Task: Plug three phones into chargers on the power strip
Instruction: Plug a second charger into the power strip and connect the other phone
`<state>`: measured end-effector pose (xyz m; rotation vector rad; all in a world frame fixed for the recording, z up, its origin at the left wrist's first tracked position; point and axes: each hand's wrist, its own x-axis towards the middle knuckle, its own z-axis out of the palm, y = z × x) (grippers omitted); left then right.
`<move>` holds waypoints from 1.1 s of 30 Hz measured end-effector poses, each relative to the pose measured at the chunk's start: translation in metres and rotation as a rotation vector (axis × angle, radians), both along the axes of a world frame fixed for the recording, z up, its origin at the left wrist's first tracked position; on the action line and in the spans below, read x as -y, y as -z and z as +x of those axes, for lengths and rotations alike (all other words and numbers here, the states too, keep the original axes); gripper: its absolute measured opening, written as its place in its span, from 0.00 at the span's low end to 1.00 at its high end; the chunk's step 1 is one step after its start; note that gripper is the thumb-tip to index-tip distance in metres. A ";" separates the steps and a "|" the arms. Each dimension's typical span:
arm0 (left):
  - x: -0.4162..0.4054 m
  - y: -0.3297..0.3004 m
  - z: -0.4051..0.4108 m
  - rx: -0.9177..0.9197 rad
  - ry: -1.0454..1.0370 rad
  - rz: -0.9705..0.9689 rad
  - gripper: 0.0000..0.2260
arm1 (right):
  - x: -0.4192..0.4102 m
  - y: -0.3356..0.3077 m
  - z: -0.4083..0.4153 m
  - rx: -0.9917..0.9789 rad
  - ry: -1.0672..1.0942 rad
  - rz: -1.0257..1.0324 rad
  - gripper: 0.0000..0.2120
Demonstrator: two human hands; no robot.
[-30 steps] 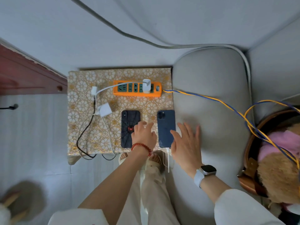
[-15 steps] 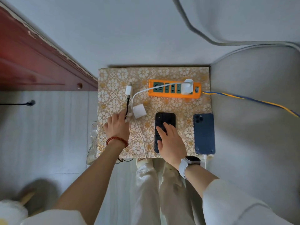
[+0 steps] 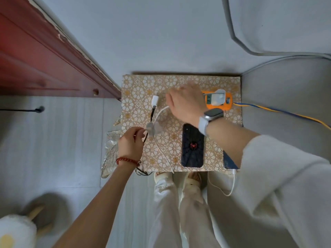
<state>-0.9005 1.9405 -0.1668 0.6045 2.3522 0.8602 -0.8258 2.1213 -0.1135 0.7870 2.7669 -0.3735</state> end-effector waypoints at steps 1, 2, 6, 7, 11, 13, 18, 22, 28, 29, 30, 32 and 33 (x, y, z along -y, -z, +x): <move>0.000 -0.003 -0.002 0.022 -0.053 0.008 0.07 | -0.004 0.001 0.004 0.053 -0.056 -0.088 0.18; 0.000 -0.006 -0.004 0.041 -0.101 0.025 0.07 | -0.005 0.002 0.011 0.141 -0.110 -0.159 0.20; -0.009 -0.022 -0.002 0.092 -0.128 0.125 0.06 | 0.005 0.007 0.065 0.405 -0.195 -0.230 0.16; -0.014 -0.025 0.001 0.104 -0.111 0.154 0.06 | 0.006 0.008 0.080 0.447 -0.175 -0.199 0.19; -0.041 -0.035 0.020 0.182 -0.024 0.234 0.05 | -0.002 0.013 0.125 0.266 -0.031 -0.118 0.26; -0.056 -0.035 0.031 0.230 0.034 0.255 0.06 | -0.009 0.013 0.131 0.033 0.090 -0.204 0.30; -0.085 -0.037 0.048 0.282 0.158 0.310 0.05 | -0.020 0.011 0.113 -0.120 0.045 -0.346 0.35; -0.099 -0.039 0.048 0.282 0.200 0.328 0.05 | -0.025 0.012 0.099 -0.240 0.052 -0.274 0.23; -0.103 -0.036 0.047 0.317 0.239 0.268 0.06 | -0.055 0.018 0.084 -0.208 0.060 -0.166 0.20; -0.101 -0.033 0.046 0.349 0.242 0.249 0.06 | -0.061 0.018 0.082 -0.220 0.102 -0.159 0.20; -0.096 -0.031 0.044 0.389 0.230 0.228 0.05 | -0.067 0.019 0.081 -0.242 0.144 -0.153 0.20; -0.082 -0.024 0.039 0.444 0.183 0.184 0.04 | -0.078 0.020 0.081 -0.286 0.205 -0.171 0.20; -0.073 -0.020 0.036 0.441 0.158 0.165 0.04 | -0.083 0.020 0.082 -0.298 0.239 -0.197 0.20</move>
